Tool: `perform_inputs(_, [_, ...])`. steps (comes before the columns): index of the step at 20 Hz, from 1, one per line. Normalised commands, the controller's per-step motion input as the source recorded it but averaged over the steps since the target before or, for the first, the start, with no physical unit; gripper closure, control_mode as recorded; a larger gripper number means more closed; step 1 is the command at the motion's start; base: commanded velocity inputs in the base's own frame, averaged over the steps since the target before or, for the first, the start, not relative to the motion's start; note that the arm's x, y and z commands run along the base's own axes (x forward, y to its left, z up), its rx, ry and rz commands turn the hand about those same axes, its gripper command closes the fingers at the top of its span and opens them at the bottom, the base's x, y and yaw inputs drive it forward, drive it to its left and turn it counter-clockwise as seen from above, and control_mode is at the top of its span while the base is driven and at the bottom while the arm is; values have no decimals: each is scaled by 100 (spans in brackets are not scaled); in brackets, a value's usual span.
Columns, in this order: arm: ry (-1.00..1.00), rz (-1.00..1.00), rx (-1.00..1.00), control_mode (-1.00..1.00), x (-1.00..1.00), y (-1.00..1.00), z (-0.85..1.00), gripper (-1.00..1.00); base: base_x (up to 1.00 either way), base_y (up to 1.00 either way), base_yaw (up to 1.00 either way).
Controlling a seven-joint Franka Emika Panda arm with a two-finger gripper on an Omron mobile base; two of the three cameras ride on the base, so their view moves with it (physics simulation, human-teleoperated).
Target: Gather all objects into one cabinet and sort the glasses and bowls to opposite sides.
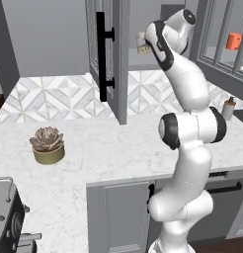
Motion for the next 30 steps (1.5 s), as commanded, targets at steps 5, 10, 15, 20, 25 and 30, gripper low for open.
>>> perform_inputs(5, [-21,-8,0,-100,-100,17,-11,100,0,0,0])
perform_inputs(10, [-19,-13,2,-100,-100,8,0,100,0,0,0])
perform_inputs(15, [5,-23,5,-100,-100,13,8,100,0,0,0])
perform_inputs(20, [17,-18,6,-100,-100,20,0,100,0,0,0])
perform_inputs(25, [15,-3,6,-100,-100,0,0,100,0,0,0])
perform_inputs(30, [12,0,4,-100,-100,0,-44,100,0,0,0])
